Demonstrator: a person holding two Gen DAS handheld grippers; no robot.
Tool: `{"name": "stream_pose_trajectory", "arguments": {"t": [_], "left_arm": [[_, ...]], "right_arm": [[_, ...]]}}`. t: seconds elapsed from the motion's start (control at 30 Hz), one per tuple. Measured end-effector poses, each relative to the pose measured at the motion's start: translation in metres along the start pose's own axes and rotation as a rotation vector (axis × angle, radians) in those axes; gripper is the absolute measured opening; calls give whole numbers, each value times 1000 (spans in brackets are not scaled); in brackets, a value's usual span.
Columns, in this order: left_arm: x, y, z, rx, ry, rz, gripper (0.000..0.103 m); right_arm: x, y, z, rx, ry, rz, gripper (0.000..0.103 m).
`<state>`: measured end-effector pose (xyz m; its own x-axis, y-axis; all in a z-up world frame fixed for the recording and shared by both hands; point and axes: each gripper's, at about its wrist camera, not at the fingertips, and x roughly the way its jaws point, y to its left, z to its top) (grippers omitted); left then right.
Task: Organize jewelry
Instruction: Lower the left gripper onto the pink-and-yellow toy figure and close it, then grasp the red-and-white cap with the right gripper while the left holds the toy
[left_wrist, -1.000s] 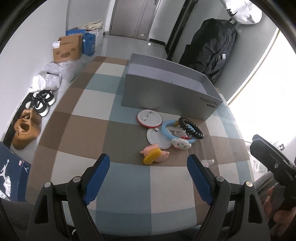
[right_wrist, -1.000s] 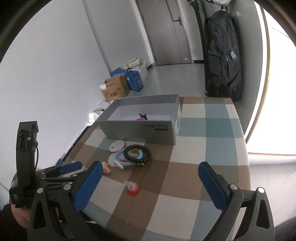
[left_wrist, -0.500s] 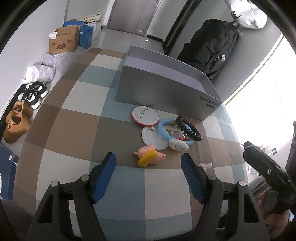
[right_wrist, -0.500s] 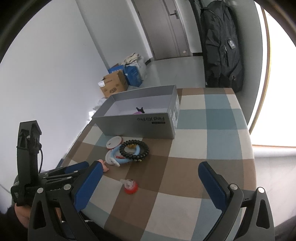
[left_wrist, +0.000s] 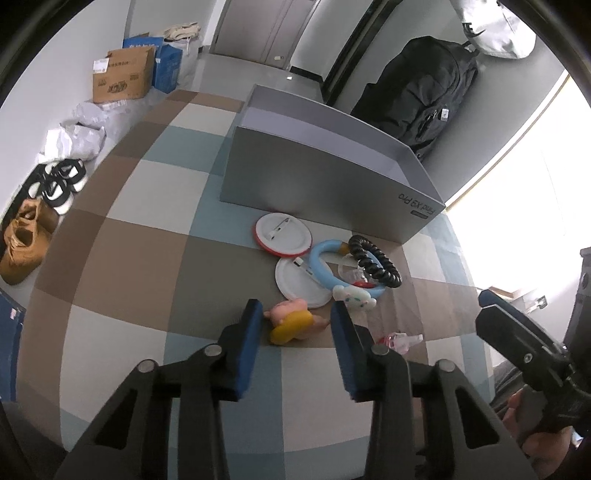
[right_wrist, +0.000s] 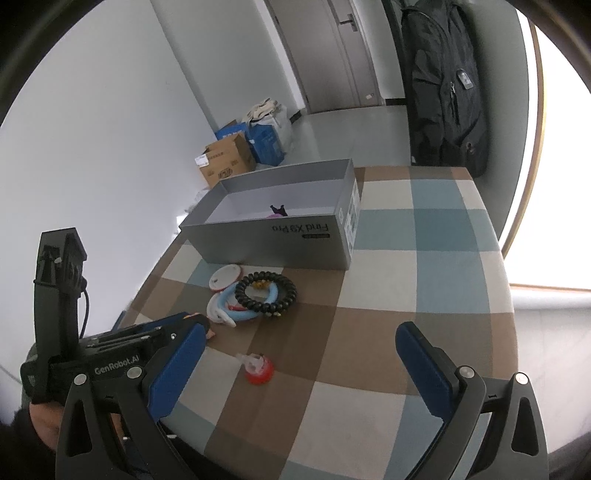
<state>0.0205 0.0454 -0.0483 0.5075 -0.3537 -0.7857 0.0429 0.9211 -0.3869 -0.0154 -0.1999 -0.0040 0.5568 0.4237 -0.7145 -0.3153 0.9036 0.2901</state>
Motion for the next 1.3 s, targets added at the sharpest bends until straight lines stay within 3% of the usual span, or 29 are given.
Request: {"name": "stream_pose_trajectory", "arguments": {"t": [0.23, 0.53, 0.9, 1.1, 1.17, 1.3], "left_arm": [[-1, -5, -1, 36, 11, 10, 32], [-8, -4, 0, 7, 16, 10, 32], [-40, -10, 9, 14, -115, -21, 32], [-43, -6, 11, -9, -129, -50, 32], [-45, -8, 11, 4, -143, -52, 32], [-53, -14, 11, 34, -172, -67, 32]], "right_arm": [[3, 0, -1, -3, 10, -6, 103], [7, -2, -4, -3, 31, -23, 103], [14, 1, -10, -6, 94, -3, 103], [21, 9, -18, -43, 126, 16, 103], [24, 12, -20, -55, 137, 20, 94], [28, 18, -22, -79, 143, 19, 91]]}}
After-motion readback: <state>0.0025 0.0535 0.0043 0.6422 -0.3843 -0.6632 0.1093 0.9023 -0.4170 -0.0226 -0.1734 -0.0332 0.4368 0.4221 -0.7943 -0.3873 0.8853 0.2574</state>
